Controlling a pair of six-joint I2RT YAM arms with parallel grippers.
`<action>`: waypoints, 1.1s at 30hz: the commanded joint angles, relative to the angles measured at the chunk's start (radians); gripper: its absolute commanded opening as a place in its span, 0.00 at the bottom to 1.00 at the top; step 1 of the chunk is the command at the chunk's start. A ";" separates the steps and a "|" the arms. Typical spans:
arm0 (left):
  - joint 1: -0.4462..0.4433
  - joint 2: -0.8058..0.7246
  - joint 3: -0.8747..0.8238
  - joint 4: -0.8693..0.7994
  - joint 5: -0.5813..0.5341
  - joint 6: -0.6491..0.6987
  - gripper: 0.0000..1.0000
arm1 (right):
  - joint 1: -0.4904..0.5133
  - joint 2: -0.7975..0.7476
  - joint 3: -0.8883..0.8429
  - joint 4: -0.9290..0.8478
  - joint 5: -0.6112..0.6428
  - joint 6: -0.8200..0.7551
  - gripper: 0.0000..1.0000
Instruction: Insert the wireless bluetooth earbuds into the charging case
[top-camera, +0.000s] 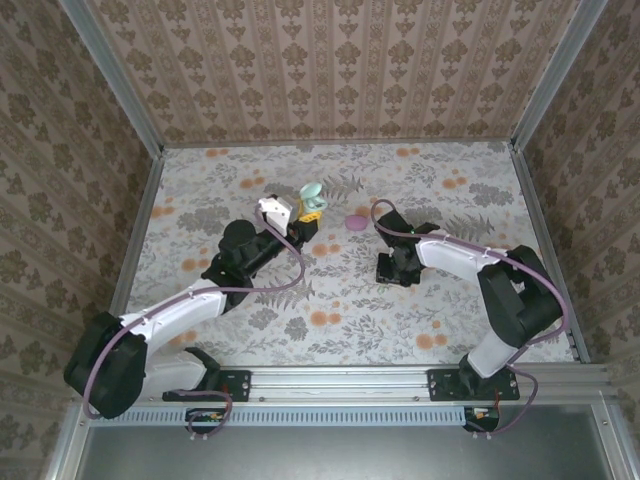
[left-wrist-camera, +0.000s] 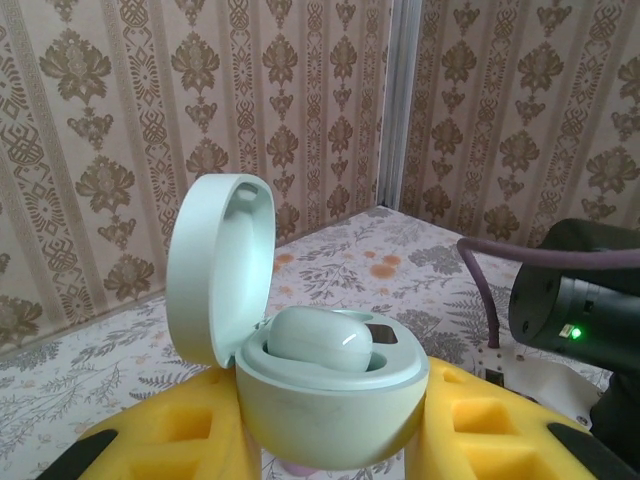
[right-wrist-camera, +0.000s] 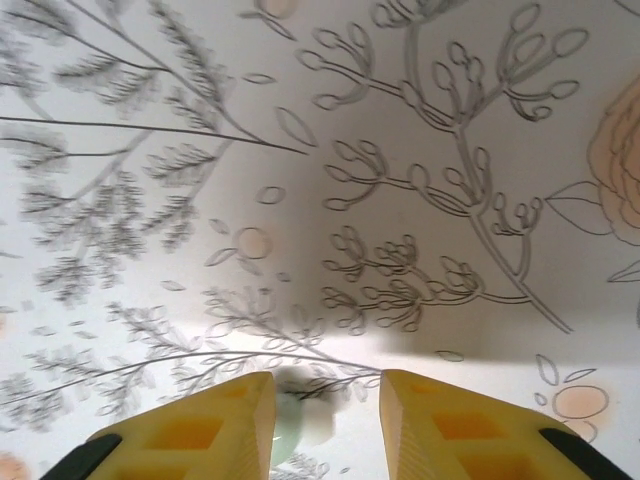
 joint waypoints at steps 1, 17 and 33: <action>-0.005 -0.005 0.050 0.072 0.015 -0.015 0.29 | 0.000 -0.032 -0.009 0.019 -0.053 -0.008 0.38; -0.012 -0.019 0.059 0.041 0.006 0.002 0.29 | 0.000 0.090 0.044 -0.010 -0.153 -0.104 0.39; -0.012 0.012 0.083 0.042 0.013 0.002 0.29 | 0.007 -0.004 -0.037 -0.037 -0.243 -0.080 0.39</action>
